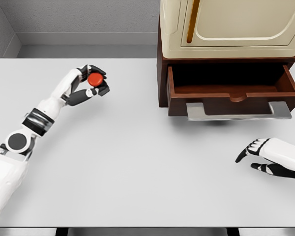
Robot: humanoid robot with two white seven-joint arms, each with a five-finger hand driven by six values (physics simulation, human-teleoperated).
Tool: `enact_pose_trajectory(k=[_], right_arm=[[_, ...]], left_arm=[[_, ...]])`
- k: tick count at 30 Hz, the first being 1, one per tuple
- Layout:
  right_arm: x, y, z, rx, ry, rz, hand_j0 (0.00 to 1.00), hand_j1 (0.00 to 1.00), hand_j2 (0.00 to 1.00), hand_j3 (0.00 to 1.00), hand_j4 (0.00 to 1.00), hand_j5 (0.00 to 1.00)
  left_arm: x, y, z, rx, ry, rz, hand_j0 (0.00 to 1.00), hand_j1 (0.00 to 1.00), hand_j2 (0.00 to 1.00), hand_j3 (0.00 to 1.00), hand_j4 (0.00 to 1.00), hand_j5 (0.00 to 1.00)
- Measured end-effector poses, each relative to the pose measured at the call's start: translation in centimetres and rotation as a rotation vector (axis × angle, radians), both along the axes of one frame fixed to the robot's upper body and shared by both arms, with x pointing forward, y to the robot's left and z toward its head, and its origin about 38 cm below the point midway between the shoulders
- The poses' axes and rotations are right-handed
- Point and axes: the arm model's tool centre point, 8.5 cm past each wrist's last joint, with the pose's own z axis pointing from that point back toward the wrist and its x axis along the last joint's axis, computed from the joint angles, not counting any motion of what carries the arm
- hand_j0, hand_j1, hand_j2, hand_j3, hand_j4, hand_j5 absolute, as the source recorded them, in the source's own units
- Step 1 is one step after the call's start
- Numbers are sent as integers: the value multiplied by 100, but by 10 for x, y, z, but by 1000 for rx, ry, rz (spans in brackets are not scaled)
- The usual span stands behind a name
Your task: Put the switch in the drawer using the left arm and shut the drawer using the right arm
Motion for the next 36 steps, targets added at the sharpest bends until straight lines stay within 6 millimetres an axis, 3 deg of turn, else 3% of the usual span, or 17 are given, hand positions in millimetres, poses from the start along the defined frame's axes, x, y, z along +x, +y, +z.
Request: enact_pose_trajectory(k=[9,18,26,32,36], right_arm=[[-3,16,-10,173,21,-29,66,66,66,66,66,66],[4,36,-13,313,-22,-57,66,66,66,66,66,66],[5,42,-14,353,-30,-67,70,70,70,70,70,70],[5,41,-14,358,-32,-70,70,70,70,70,70,70],[5,38,-12,355,-35,-75,61,61,61,61,61,61]], left_arm=[[0,-24,15,-21,-42,-54,49,49,49,49,49,49],[2,-60,23,-21,-80,-110,49,49,49,49,49,49],[5,-88,32,-36,-110,-149,49,49,49,49,49,49],[4,-115,38,-34,-136,-187,49,49,49,49,49,49],[5,-132,44,-45,-156,-205,49,49,49,49,49,49]])
